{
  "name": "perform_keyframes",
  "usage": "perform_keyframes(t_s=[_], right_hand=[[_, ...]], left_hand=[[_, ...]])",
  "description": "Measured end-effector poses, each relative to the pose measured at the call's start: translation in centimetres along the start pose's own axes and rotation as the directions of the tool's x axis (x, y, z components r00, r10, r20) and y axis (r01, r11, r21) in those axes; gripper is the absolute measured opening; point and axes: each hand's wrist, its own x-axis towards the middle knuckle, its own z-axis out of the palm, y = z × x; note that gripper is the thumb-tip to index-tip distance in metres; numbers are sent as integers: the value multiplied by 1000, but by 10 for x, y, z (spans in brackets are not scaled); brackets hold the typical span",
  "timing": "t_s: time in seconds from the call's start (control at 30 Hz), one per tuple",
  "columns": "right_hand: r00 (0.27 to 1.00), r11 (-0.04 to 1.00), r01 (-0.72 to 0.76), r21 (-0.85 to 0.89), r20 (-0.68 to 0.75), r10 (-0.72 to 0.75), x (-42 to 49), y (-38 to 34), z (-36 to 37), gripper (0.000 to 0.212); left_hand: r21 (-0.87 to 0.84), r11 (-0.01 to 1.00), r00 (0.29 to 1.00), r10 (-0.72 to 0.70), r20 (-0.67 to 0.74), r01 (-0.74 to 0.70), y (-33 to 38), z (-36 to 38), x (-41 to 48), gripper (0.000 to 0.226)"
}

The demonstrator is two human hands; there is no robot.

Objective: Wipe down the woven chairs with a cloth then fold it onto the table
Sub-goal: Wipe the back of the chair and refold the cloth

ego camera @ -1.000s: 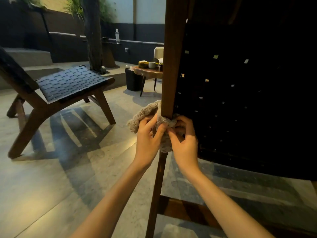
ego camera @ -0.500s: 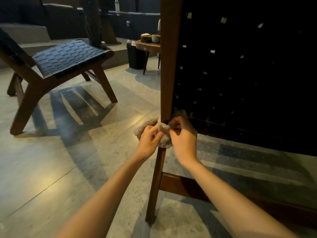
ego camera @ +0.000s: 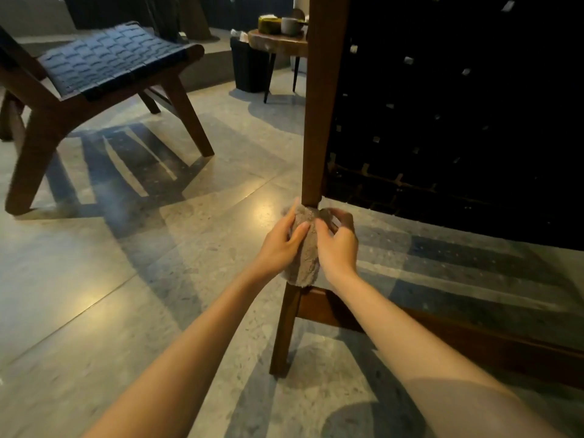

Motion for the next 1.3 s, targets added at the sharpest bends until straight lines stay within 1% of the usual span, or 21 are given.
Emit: perform_keyframes(t_s=[0.07, 0.13, 0.2, 0.27, 0.37, 0.47, 0.6, 0.7, 0.77, 0.87, 0.97, 1.0, 1.07, 1.13, 1.23, 1.3], right_hand=[[997, 1000, 9, 0, 73, -9, 10, 2, 5, 33], [994, 1000, 10, -3, 105, -10, 15, 9, 10, 43], [992, 1000, -20, 4, 128, 20, 18, 19, 17, 42], [981, 996, -85, 11, 177, 82, 19, 27, 24, 39], [945, 974, -209, 86, 273, 179, 17, 35, 32, 49], [936, 972, -220, 78, 299, 188, 8, 43, 34, 54], [963, 990, -131, 53, 244, 114, -17, 57, 35, 51], [971, 996, -91, -6, 223, 90, -38, 67, 36, 55], [978, 997, -34, -65, 205, 47, -54, 73, 36, 60], [982, 984, 70, -165, 185, -39, -76, 80, 31, 65], [974, 966, 130, -223, 211, -82, -93, 87, 22, 69], [970, 960, 146, -239, 226, -92, -97, 90, 19, 70], [961, 943, 180, -280, 254, -108, -103, 94, 15, 71], [953, 930, 217, -298, 273, -135, -108, 97, 12, 72], [932, 892, 293, -345, 312, -185, -114, 102, 7, 74], [906, 826, 371, -425, 362, -220, -116, 105, 2, 83]], left_hand=[[-30, 999, 1000, -14, -15, 13, -4, 2, 9, 33], [-52, 998, 1000, -24, -6, 24, -9, 3, 15, 36], [-91, 995, 999, -33, 13, 34, -15, 3, 17, 35], [-110, 993, 999, -45, 21, 47, -19, 3, 17, 32], [-113, 991, 997, -72, 20, 73, -24, 4, 16, 27], [-122, 987, 994, -108, 13, 109, -27, 7, 6, 27], [-157, 972, 984, -170, 52, 176, -42, 11, -27, 33], [-176, 959, 975, -221, 22, 222, -59, 18, -56, 24], [-163, 971, 983, -180, -30, 173, -69, 24, -72, 17], [-125, 986, 990, -123, -64, 115, -81, 29, -91, 21], [-31, 995, 988, -93, -126, 90, -94, 34, -109, 6], [-3, 996, 983, -90, -158, 91, -96, 37, -114, 6], [27, 995, 973, -84, -216, 92, -100, 41, -126, 19], [41, 991, 955, -113, -274, 129, -103, 46, -137, 29], [46, 978, 909, -169, -380, 201, -102, 57, -158, 35], [61, 970, 872, -185, -453, 237, -100, 63, -170, 37]])
